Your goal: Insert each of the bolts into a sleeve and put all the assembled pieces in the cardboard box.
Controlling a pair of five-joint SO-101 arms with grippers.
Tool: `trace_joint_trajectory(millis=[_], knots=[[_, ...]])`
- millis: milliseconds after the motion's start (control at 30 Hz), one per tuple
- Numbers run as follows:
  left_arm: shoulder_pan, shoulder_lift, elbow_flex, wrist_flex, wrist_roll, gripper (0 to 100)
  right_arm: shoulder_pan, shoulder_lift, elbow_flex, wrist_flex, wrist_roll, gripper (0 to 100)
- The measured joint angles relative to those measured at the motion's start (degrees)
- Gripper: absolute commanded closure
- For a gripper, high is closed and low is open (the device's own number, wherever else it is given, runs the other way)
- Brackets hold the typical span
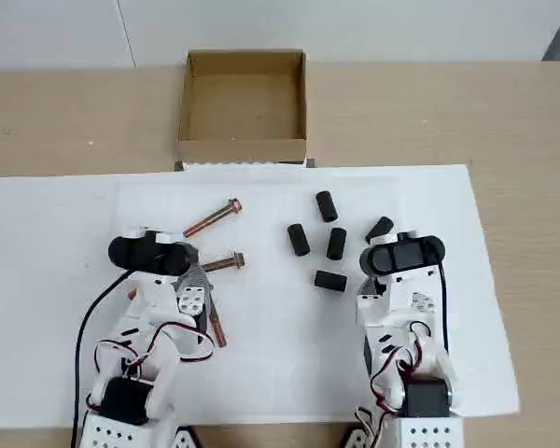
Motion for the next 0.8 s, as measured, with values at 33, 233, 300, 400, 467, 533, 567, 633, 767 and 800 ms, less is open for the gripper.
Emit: trace_joint_trajectory(millis=[33,233,300,400,467,533,567,633,767,800], knots=[[0.0,0.0,0.0,0.0,0.0,99,0.0,0.0,0.0,0.0,0.0,99.5],[0.0,0.0,0.0,0.0,0.0,99,0.0,0.0,0.0,0.0,0.0,99.5],[0.0,0.0,0.0,0.0,0.0,99,0.0,0.0,0.0,0.0,0.0,99.5],[0.0,0.0,0.0,0.0,0.0,99,0.0,0.0,0.0,0.0,0.0,99.5],[0.0,0.0,0.0,0.0,0.0,99,0.0,0.0,0.0,0.0,0.0,99.5],[-0.6,0.0,-0.3,0.0,-0.1,99,0.0,0.0,0.0,0.0,0.0,99.5],[-1.1,0.0,-1.1,0.5,-0.1,99,0.0,0.0,0.0,0.0,0.0,99.5],[-1.7,0.0,-4.0,2.1,-0.1,99,0.0,0.0,0.0,0.0,0.0,99.5],[-1.9,0.0,-10.0,4.1,-2.5,99,0.0,0.0,0.0,0.0,0.0,99.5],[-2.0,0.0,-11.3,4.7,-4.0,99,0.0,0.0,0.0,0.0,0.0,99.5]])
